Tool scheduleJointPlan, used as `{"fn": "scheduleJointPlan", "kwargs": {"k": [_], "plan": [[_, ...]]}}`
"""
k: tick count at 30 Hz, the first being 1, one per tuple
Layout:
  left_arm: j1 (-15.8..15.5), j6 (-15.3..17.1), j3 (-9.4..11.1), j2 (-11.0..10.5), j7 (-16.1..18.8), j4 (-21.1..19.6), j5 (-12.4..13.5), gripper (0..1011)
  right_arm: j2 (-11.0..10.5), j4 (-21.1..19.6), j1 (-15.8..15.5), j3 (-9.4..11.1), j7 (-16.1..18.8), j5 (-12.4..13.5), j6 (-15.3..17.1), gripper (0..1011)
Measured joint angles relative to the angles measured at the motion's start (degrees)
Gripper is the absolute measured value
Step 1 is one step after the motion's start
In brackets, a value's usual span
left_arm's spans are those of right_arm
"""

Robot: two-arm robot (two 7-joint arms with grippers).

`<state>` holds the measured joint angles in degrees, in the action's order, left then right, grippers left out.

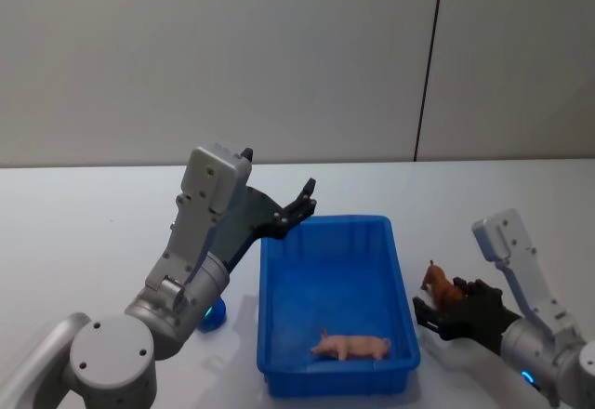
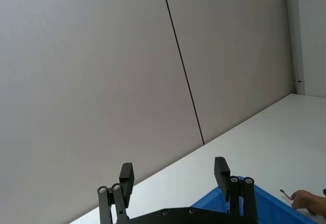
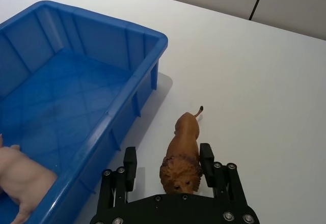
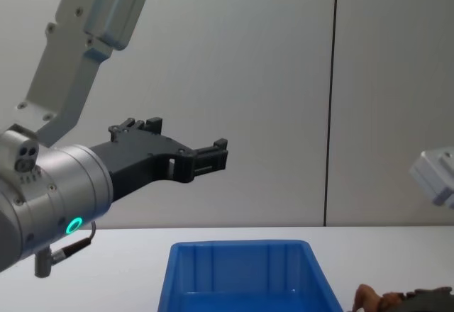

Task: Pick up the two dolls from the table and place them into the box.

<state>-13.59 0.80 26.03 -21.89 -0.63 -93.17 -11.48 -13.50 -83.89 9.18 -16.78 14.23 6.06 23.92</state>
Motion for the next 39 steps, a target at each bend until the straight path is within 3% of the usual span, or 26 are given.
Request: {"fn": "scheduleJointPlan", "kwargs": {"k": [11, 22, 39], "plan": [[0.00, 0.00, 0.00, 0.00, 0.00, 0.00, 0.00, 1001, 0.58, 0.83, 0.66, -0.31, -0.41, -0.50, -0.13, 441], [0.00, 0.00, 0.00, 0.00, 0.00, 0.00, 0.00, 1001, 0.57, 0.87, 0.67, -0.29, -0.39, -0.52, -0.60, 436], [0.00, 0.00, 0.00, 0.00, 0.00, 0.00, 0.00, 1001, -1.19, -4.24, -0.45, 0.67, 1.06, -0.82, -6.69, 436]]}}
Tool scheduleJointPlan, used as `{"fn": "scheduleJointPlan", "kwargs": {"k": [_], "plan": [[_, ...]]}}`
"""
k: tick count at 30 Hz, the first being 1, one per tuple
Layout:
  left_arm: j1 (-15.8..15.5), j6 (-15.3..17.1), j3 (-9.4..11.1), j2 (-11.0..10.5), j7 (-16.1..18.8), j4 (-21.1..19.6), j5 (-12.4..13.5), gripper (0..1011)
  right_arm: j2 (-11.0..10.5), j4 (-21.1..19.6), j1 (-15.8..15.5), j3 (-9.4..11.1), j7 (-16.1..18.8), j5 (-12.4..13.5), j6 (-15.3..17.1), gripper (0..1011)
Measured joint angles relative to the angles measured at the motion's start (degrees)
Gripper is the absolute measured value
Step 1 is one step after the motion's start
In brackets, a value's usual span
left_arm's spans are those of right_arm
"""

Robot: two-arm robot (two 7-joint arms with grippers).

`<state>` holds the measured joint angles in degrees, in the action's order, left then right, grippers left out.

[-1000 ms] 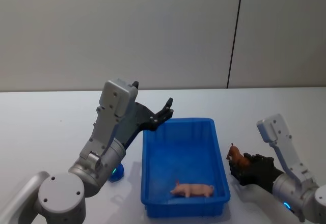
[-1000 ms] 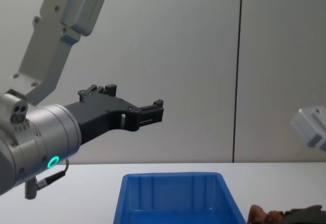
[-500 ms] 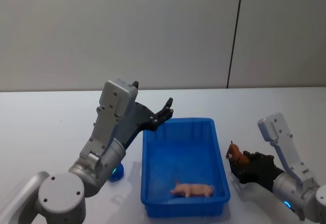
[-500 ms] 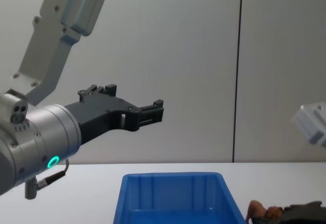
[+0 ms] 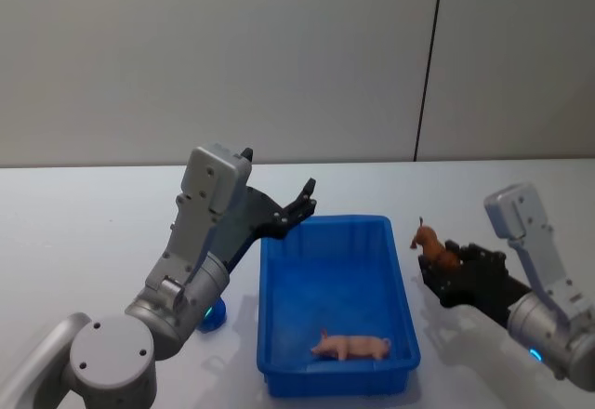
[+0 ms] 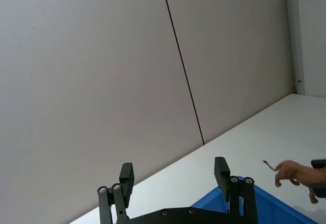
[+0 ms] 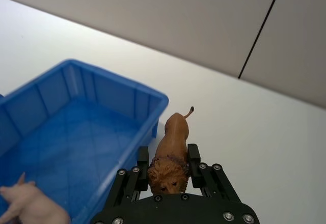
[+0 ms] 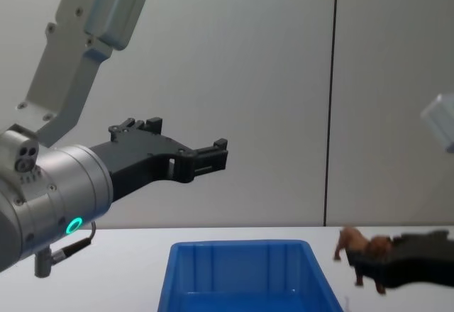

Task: Pick up the two dolls from the table and place them into the box.

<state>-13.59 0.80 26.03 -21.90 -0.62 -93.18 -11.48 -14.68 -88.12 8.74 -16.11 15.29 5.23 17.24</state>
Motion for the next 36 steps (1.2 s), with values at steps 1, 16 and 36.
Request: {"fn": "scheduleJointPlan", "kwargs": {"k": [1, 16, 36], "plan": [[0.00, 0.00, 0.00, 0.00, 0.00, 0.00, 0.00, 1001, -0.07, -0.33, -0.01, 0.02, 0.15, -0.17, -0.36, 436], [0.00, 0.00, 0.00, 0.00, 0.00, 0.00, 0.00, 1001, -0.03, -6.21, 1.58, -0.63, 5.71, -3.32, -4.68, 436], [0.00, 0.00, 0.00, 0.00, 0.00, 0.00, 0.00, 1001, 2.87, -3.05, 6.08, -2.77, 15.35, -2.73, 1.06, 436]]}}
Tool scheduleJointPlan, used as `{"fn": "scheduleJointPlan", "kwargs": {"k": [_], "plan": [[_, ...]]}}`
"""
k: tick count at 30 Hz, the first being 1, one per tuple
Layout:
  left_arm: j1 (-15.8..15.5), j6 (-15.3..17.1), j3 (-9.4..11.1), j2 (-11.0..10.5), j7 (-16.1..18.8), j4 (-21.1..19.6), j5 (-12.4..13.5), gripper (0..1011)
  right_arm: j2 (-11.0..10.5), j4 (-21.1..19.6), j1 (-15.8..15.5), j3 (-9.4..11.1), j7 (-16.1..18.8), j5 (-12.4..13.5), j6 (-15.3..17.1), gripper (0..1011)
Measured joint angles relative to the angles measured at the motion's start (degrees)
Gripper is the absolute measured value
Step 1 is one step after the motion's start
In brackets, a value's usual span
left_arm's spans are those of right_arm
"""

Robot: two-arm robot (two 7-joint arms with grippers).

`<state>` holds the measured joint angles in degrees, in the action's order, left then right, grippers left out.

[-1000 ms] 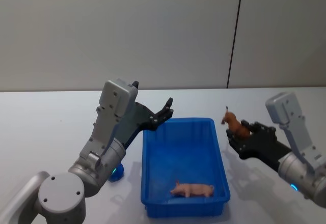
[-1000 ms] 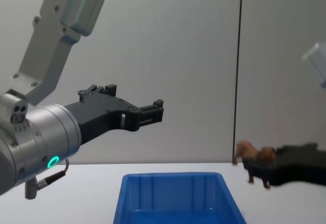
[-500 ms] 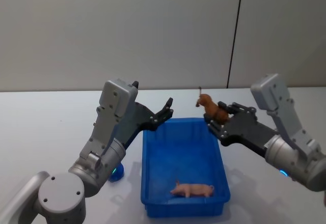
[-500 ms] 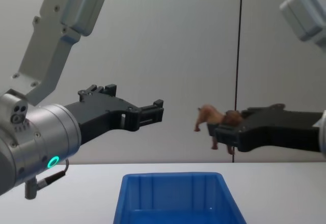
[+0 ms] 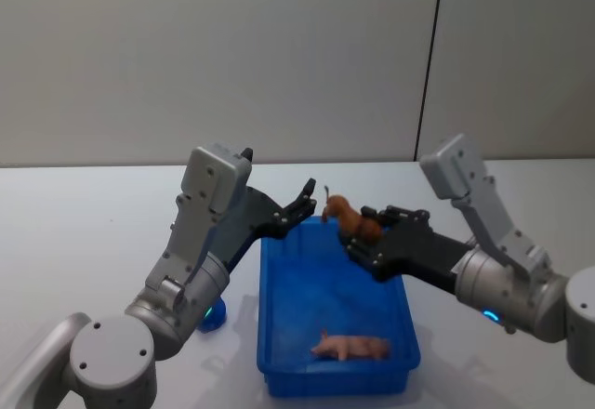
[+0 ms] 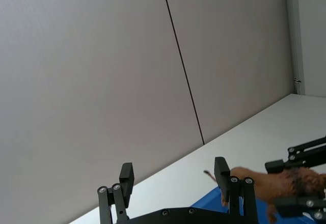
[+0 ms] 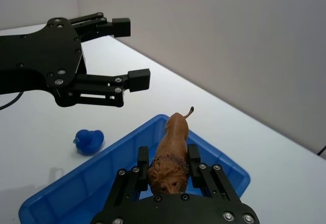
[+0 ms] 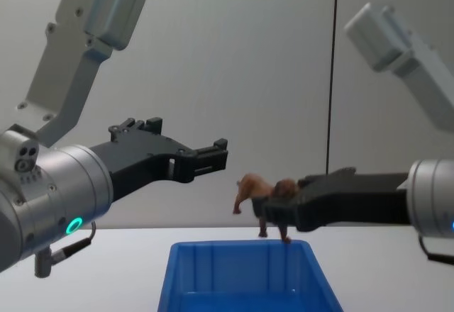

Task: Pick up the two dolls from the table and place them into the box.

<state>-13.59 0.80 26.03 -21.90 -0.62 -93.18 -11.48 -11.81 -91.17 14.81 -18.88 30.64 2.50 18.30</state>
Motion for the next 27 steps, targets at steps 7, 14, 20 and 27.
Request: {"fn": "scheduleJointPlan", "kwargs": {"k": [7, 14, 20, 27], "plan": [[0.00, 0.00, 0.00, 0.00, 0.00, 0.00, 0.00, 1001, 1.36, 3.18, 1.70, -0.80, 1.83, 0.42, 3.47, 445], [0.00, 0.00, 0.00, 0.01, 0.00, 0.00, 0.00, 1001, 2.93, 7.18, 3.65, -1.67, 3.19, 0.72, 6.62, 638], [0.00, 0.00, 0.00, 0.00, 0.00, 0.00, 0.00, 1001, 3.81, 9.64, 4.82, -2.18, 3.94, 0.83, 8.21, 834], [-0.06, -0.09, -0.08, 0.05, -0.24, 0.09, 0.14, 1001, 3.79, 10.06, 5.14, -2.15, 4.10, 1.27, 8.56, 1001]]}}
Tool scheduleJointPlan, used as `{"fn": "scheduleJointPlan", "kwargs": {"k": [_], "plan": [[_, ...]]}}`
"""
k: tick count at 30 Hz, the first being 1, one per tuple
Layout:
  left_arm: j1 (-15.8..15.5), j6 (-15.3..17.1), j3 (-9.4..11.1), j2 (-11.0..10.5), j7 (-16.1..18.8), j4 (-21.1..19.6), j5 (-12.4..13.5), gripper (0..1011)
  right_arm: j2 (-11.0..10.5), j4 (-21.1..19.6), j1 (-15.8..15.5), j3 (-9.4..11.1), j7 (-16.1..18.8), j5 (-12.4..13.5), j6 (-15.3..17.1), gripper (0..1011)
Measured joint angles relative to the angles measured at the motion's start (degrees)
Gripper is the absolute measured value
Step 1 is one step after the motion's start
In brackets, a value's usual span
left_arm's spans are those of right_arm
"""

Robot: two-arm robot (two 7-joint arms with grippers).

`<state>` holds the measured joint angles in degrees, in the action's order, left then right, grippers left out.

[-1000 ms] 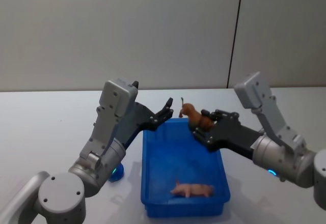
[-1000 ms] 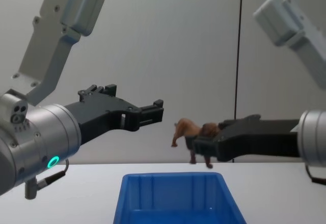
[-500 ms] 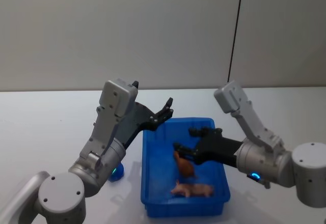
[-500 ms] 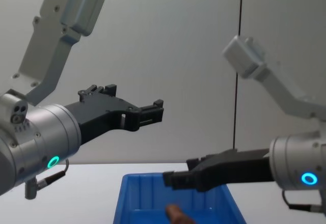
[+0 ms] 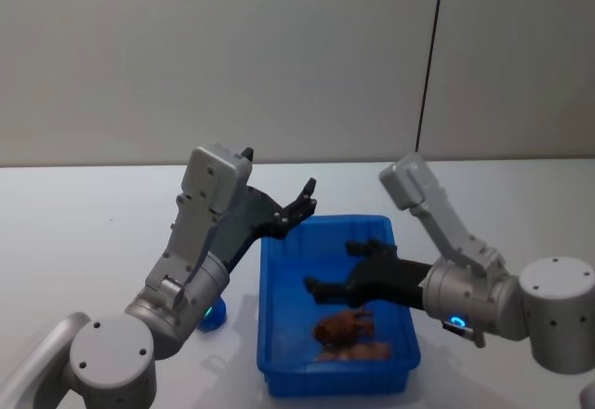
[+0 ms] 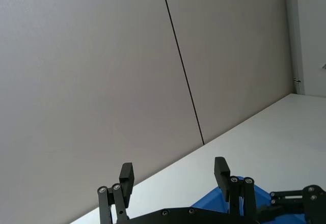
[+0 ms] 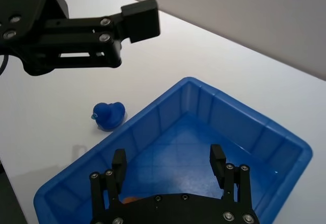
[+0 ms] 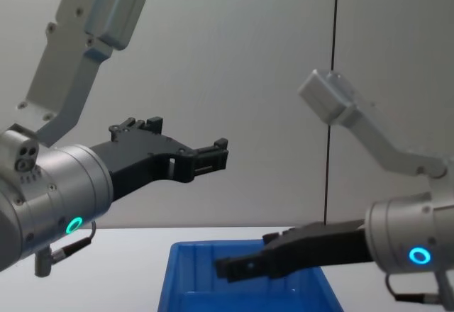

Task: Pick up the two dolls from the table and place them into the box.

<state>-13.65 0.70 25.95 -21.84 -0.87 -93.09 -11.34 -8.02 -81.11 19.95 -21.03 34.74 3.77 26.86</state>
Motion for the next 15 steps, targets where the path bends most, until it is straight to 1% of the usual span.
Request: {"fn": "scheduleJointPlan", "kwargs": {"k": [7, 15], "plan": [[-0.12, -0.17, -0.11, 0.06, -0.37, 0.16, 0.25, 1001, -1.74, -2.36, -1.05, 1.41, -1.29, 1.17, -1.26, 1001], [-0.18, -0.25, -0.16, 0.10, -0.58, 0.25, 0.37, 1001, -5.20, -6.65, -3.76, 4.19, -5.14, 3.92, -3.37, 1001]]}}
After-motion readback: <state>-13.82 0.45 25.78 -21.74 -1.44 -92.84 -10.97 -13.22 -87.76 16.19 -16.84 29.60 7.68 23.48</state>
